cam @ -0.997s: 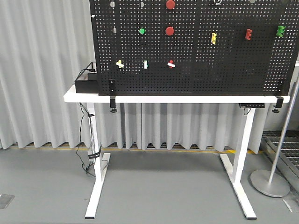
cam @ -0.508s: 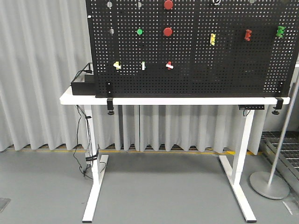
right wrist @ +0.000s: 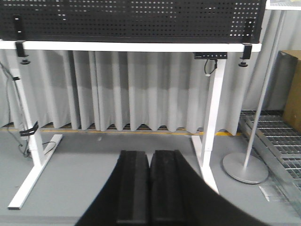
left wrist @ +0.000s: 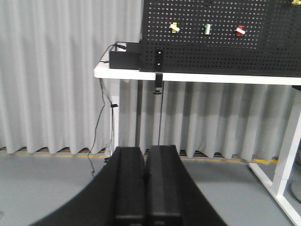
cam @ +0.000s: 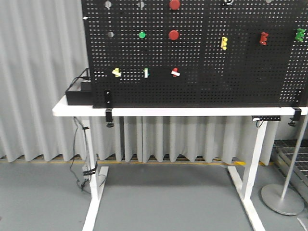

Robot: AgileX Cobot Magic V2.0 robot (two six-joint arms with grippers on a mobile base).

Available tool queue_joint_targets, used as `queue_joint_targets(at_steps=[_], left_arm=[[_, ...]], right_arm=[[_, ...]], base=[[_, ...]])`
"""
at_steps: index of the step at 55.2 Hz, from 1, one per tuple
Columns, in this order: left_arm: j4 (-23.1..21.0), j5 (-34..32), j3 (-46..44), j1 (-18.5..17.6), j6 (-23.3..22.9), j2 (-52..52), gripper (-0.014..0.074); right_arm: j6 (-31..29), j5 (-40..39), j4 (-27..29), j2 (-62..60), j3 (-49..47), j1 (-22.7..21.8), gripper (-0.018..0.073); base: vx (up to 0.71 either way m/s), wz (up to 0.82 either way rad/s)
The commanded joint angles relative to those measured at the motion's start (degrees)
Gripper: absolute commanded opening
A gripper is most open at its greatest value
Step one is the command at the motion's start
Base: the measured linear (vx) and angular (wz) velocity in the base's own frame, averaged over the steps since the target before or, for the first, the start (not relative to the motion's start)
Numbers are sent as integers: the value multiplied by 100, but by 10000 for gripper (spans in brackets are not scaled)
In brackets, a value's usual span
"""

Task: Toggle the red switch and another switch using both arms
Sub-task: 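Drive the base forward up to the black pegboard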

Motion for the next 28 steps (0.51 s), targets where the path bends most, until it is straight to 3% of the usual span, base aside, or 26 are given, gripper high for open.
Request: queue_joint_targets(at_steps=[1, 28], left_arm=[[-14, -467, 101, -31, -18, -39, 3], [-14, -467, 101, -31, -18, -39, 3]], right_arm=[[-46, -477, -46, -55, 32, -24, -6], [-46, -477, -46, -55, 32, -24, -6]], base=[[21, -14], [28, -1]])
